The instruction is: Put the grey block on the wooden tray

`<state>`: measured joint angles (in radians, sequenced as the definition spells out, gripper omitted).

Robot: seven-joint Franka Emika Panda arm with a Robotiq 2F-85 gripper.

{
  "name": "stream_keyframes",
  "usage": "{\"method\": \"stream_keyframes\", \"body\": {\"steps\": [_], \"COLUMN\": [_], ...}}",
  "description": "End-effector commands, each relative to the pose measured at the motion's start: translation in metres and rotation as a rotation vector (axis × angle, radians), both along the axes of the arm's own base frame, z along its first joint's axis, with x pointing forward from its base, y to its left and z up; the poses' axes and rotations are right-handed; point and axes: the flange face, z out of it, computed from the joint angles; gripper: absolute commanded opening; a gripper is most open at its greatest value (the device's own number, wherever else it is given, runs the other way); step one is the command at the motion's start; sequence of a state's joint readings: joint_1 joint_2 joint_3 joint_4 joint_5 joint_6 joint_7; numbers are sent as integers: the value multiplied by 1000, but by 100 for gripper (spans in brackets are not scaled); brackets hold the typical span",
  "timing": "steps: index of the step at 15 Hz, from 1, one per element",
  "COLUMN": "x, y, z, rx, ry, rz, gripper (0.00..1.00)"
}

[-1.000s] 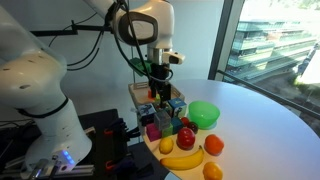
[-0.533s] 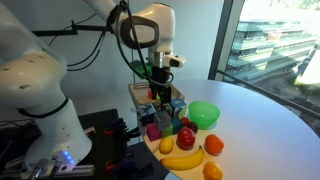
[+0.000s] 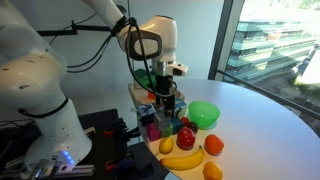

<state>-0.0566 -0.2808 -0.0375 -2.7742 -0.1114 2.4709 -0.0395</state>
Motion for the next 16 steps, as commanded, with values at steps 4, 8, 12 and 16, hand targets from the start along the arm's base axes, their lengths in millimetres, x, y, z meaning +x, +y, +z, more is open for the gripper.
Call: {"method": "stream_keyframes", "body": {"steps": [4, 8, 12, 16], "x": [1, 1, 3, 2], "y": [-8, -11, -14, -12], "z": [-21, -29, -33, -28], "rx": [-2, -7, -12, -11], "ry": [22, 32, 18, 18], "rz": [-11, -15, -22, -32], "gripper": [100, 100, 74, 42]}}
